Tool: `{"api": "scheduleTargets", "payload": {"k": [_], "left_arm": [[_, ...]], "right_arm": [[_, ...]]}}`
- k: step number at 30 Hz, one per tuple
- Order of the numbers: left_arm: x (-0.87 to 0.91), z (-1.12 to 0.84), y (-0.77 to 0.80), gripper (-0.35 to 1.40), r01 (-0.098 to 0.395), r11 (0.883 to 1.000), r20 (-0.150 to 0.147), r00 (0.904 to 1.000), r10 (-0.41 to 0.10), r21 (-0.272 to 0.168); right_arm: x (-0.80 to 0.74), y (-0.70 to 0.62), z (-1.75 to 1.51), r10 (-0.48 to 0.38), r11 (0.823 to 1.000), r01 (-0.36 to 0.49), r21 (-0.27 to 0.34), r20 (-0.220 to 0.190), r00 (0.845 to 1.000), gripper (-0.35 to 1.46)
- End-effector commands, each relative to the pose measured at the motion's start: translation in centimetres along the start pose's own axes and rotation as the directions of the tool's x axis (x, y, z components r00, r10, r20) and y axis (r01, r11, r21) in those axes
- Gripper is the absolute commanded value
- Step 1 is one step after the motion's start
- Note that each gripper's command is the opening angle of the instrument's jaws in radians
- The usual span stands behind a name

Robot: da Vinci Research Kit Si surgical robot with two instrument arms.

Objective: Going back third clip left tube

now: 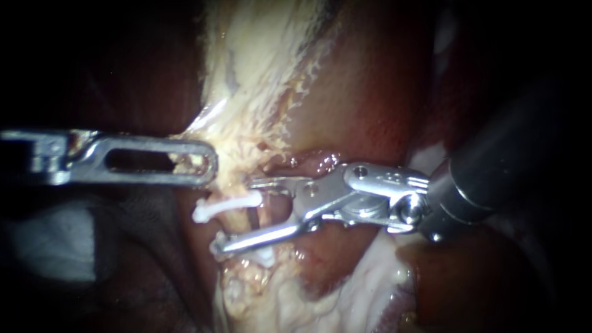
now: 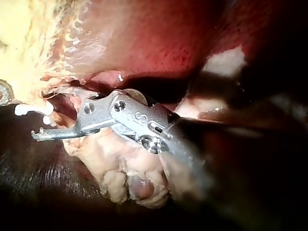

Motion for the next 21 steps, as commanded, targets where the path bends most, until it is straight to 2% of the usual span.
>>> {"api": "scheduleTargets", "payload": {"k": [1, 4, 7, 13, 17, 21], "left_arm": [[0.00, 0.02, 0.02, -0.35, -0.001, 1.000, 0.002, 1.0000, 0.001, -0.001], [-0.02, 0.02, 0.07, -0.35, -0.002, 1.000, 0.003, 1.0000, 0.002, -0.002], [-0.03, 0.03, 0.08, -0.35, -0.002, 1.000, 0.005, 1.0000, 0.002, -0.004], [-0.03, 0.03, 0.09, -0.35, -0.002, 1.000, 0.007, 1.0000, 0.002, -0.006], [-0.04, 0.04, 0.11, -0.35, -0.002, 1.000, 0.007, 1.0000, 0.002, -0.006], [-0.05, 0.06, 0.12, -0.35, -0.002, 1.000, 0.010, 1.0000, 0.002, -0.008]], "right_arm": [[0.00, -0.04, -0.08, -0.007, 1.000, 0.007, 0.005, 0.001, 1.000, 0.60], [0.01, -0.12, -0.26, -0.025, 1.000, 0.025, 0.012, 0.002, 1.000, 0.60], [0.02, -0.18, -0.50, -0.083, 0.997, 0.083, 0.001, 0.004, 0.997, 0.60], [0.05, -0.32, -1.03, -0.170, 0.985, 0.171, -0.006, 0.040, 0.985, 0.60], [0.20, -0.39, -1.38, -0.201, 0.980, 0.201, -0.007, 0.054, 0.978, 0.60], [0.37, -0.48, -1.59, -0.221, 0.975, 0.222, -0.011, 0.059, 0.974, 0.60]]}}
